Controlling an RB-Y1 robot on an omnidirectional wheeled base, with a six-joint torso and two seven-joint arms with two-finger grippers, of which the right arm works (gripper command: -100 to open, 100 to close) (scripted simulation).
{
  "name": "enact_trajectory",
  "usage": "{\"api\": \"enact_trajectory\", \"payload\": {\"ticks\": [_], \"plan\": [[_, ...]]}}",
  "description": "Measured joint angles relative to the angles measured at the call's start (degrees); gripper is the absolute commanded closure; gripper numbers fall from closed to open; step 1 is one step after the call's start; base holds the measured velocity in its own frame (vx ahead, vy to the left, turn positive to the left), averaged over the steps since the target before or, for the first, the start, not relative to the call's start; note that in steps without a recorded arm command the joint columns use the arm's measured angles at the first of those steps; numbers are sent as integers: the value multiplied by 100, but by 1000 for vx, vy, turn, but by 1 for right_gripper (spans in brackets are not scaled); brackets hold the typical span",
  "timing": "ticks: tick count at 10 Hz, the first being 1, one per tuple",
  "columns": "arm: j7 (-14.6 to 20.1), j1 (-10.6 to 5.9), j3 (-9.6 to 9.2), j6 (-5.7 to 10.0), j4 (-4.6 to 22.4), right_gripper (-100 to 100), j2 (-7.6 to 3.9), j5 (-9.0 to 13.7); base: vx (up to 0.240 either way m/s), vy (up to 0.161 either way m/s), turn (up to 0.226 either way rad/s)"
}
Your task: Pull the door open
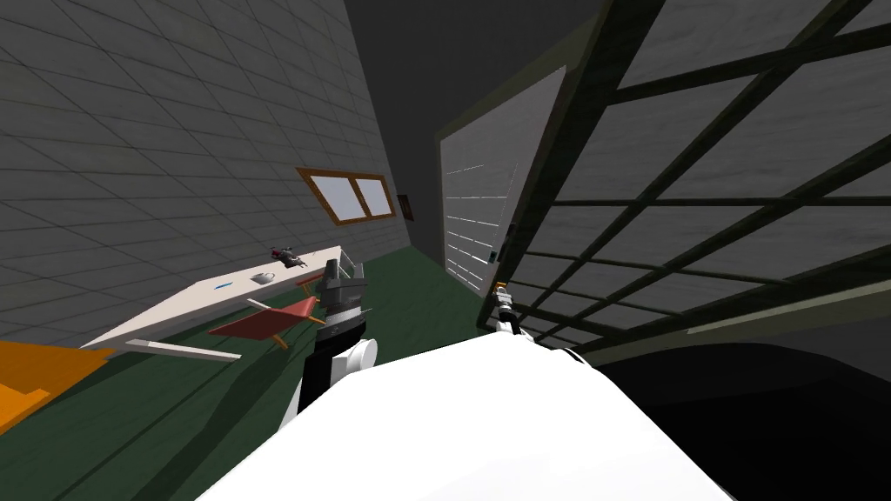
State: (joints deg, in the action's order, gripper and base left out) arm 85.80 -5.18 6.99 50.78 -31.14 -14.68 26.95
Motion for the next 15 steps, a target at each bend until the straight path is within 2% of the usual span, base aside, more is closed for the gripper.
{"api": "enact_trajectory", "payload": {"ticks": [1, 3, 7, 8, 15], "plan": [[62, -31, -68, 31, 70, 100, -7, -42, -219, -12, 83], [155, 74, -209, -53, -72, 100, -3, -125, -202, -10, 67], [421, 57, -492, -10, -45, 100, -57, -300, -199, -18, 63], [435, 64, -514, -12, -25, 100, -40, -311, -149, 9, 82], [784, 198, -889, 7, -220, 100, -218, -558, -201, -11, 56]]}}
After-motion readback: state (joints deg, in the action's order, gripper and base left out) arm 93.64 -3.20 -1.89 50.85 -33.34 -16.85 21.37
